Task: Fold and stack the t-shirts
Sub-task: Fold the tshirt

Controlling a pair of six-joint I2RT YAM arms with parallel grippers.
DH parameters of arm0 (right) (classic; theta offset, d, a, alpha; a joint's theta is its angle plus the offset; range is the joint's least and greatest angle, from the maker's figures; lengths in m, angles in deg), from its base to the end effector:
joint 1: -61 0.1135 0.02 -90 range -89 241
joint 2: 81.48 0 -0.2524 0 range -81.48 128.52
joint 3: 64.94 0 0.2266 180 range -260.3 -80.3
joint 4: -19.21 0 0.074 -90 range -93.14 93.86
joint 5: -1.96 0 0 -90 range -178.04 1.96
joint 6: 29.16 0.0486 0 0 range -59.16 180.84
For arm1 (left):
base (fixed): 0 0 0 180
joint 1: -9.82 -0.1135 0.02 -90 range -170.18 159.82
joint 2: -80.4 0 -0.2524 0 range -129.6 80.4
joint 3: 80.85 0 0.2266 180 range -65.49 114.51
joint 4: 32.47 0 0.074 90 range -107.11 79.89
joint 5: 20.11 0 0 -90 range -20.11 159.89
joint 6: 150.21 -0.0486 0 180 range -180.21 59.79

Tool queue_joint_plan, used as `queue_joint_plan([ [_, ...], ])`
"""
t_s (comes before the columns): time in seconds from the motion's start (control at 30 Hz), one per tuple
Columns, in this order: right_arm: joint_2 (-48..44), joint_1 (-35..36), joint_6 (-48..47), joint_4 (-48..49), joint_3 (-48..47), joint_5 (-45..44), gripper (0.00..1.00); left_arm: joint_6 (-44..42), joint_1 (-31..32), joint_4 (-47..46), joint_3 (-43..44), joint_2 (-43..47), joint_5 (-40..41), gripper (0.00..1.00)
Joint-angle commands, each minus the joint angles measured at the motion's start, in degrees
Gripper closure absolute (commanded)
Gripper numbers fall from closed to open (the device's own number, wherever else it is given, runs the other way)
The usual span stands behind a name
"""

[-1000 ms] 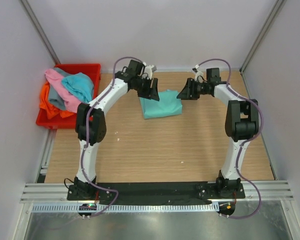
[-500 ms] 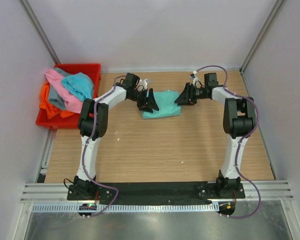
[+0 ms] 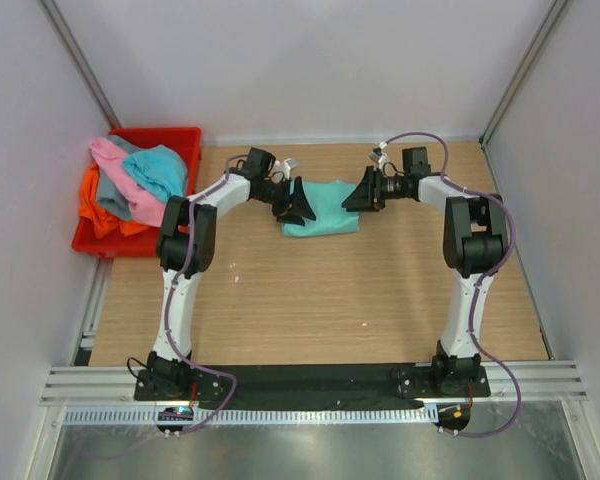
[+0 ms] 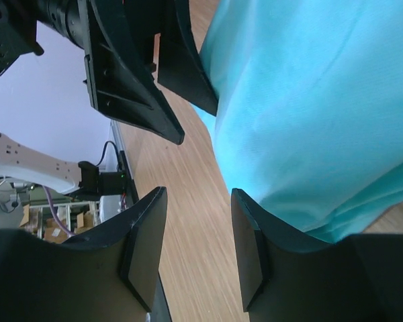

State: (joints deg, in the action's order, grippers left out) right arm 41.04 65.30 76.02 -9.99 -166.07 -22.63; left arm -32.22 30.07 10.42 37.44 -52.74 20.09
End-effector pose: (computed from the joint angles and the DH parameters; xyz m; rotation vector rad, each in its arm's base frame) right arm 0.4220 0.0760 0.1709 -0.2981 2.2606 1.5409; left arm 0.4261 -0.1968 0.1505 0.1748 2.6479 -1.4251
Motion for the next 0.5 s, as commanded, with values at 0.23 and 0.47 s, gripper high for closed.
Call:
queue_joint_plan([
  [0.23, 2.28, 3.0, -0.32, 0.06, 0.96, 1.84, 0.51, 0.58, 0.05, -2.74, -0.98, 0.87, -3.46, 0.45],
  [0.47, 7.38, 2.91, -7.35, -7.95, -1.5, -1.86, 0.52, 1.02, -1.7, -3.62, -2.91, 1.57, -3.73, 0.46],
])
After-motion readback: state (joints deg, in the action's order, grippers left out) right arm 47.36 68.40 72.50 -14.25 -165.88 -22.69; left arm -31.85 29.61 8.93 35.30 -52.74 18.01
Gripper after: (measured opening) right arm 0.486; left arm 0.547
